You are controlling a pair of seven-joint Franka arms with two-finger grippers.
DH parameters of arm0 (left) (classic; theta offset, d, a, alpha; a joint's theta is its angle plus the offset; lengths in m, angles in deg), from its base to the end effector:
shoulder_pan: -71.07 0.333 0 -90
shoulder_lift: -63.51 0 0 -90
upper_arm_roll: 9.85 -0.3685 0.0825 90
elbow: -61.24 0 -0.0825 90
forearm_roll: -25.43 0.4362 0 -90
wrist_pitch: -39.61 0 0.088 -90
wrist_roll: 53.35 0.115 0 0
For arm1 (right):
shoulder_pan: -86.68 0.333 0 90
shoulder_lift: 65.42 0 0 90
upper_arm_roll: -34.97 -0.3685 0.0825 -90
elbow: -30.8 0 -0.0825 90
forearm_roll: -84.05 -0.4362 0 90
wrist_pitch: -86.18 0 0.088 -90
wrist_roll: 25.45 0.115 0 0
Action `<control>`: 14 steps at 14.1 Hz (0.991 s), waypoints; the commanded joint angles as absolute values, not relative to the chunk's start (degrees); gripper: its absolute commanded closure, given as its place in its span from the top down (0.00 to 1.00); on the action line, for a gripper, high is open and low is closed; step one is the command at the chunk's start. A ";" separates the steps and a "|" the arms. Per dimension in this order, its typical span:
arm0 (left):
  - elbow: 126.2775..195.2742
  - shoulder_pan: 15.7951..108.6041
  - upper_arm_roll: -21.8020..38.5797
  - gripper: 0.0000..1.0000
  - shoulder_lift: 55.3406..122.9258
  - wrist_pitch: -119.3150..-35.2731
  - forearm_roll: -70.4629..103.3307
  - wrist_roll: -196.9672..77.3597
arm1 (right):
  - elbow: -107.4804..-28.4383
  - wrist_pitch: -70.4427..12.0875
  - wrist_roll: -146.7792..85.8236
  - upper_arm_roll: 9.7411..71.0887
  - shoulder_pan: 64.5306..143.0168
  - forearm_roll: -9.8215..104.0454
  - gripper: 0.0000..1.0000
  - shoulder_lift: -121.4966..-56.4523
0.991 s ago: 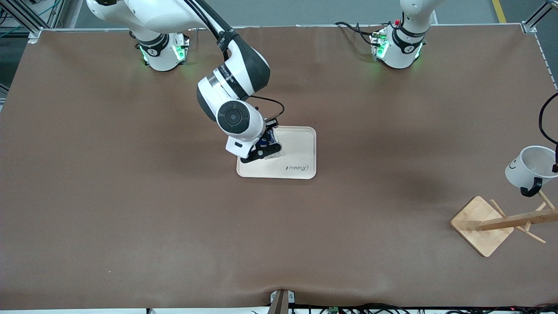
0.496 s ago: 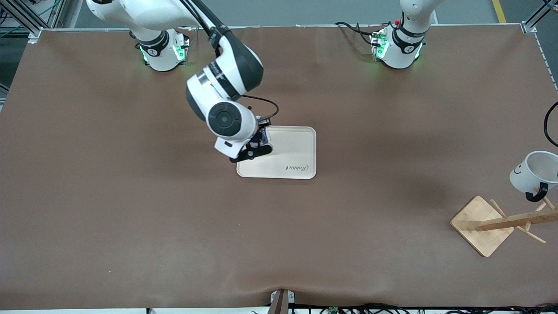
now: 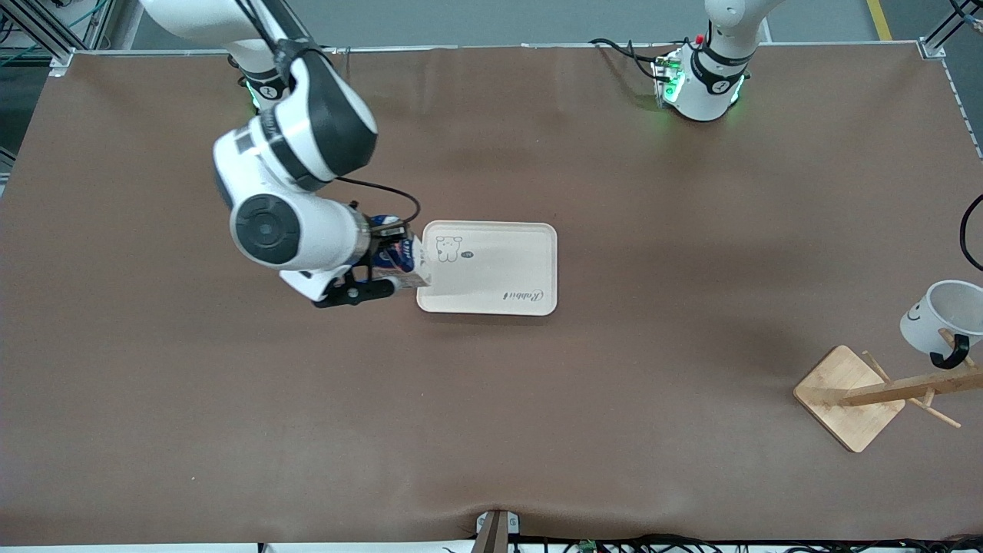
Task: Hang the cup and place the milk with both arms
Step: 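Hang the mug on the stand while the right gripper carries the carton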
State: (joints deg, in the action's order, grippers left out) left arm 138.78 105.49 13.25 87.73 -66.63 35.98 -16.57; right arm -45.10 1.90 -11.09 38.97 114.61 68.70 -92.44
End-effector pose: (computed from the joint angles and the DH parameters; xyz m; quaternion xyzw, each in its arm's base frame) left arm 0.7300 0.2215 0.5387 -0.9738 0.2204 -0.0466 0.0316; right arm 0.6515 0.3358 0.4735 -0.9772 -0.0746 0.1899 0.0581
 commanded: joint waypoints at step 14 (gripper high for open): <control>137.79 105.53 20.02 1.00 81.97 -53.31 32.81 -40.22 | -65.68 -11.09 -40.71 38.39 90.12 85.36 0.00 -82.48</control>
State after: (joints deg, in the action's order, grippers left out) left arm 137.12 105.26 18.35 83.37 -55.46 33.58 -35.32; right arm -58.11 -7.07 -35.79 39.49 93.56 83.64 -86.77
